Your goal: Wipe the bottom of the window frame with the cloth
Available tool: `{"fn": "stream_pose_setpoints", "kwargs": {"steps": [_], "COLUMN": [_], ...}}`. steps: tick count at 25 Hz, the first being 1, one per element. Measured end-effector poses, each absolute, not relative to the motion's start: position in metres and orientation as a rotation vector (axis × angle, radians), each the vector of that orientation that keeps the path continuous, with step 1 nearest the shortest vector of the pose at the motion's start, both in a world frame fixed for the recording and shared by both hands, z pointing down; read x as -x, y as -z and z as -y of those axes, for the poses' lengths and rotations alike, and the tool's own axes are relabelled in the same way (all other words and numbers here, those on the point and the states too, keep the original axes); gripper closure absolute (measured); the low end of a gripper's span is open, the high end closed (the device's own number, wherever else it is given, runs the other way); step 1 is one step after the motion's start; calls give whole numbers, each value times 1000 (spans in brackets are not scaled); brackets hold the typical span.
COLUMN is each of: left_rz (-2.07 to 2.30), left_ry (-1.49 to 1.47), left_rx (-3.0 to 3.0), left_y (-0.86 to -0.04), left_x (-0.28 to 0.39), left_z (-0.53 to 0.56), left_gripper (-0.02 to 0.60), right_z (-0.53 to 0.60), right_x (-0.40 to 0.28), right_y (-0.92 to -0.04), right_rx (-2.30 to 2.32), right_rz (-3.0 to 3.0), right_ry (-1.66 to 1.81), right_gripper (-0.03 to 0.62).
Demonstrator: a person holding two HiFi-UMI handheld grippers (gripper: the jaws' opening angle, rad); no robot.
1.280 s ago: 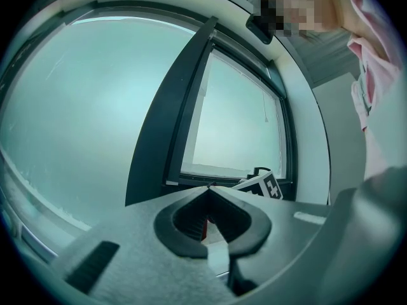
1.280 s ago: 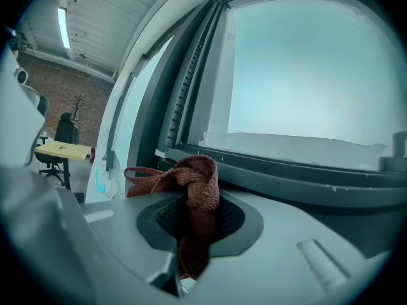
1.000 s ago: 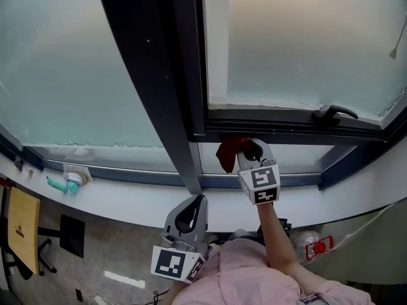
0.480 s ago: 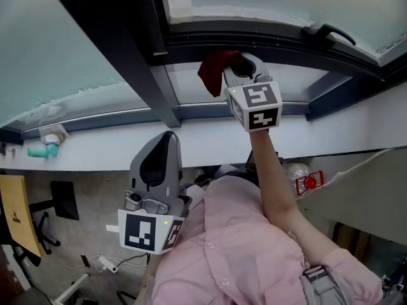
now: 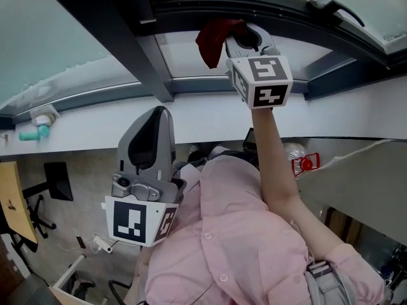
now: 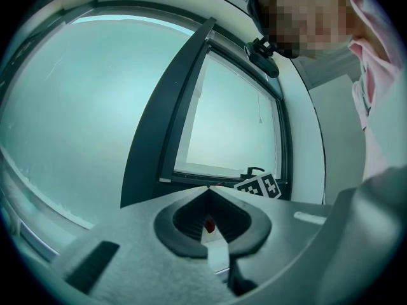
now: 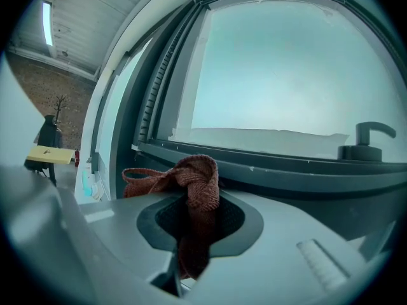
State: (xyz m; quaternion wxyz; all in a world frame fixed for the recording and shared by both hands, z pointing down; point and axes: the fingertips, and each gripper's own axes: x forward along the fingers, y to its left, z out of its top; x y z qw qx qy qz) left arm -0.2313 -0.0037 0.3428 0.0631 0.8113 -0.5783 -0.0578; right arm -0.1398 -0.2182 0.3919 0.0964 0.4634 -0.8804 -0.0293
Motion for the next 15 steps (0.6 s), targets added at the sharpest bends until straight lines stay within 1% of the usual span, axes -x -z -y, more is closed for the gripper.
{"fn": "stream_pose_setpoints", "kwargs": {"steps": [7, 15], "left_rz": [1752, 1700], "left_ry": [177, 136], "left_rx": [-2428, -2383], "left_y": [-344, -363], "left_x": [241, 252], "left_z": [6, 7], "left_gripper": [586, 586], "right_z": [218, 220], "right_x": [140, 141], "right_y": [-392, -391], "right_rx": [-1393, -1407], "right_rz": [2596, 2592], "right_ry": [73, 75], "right_gripper": [530, 530]}}
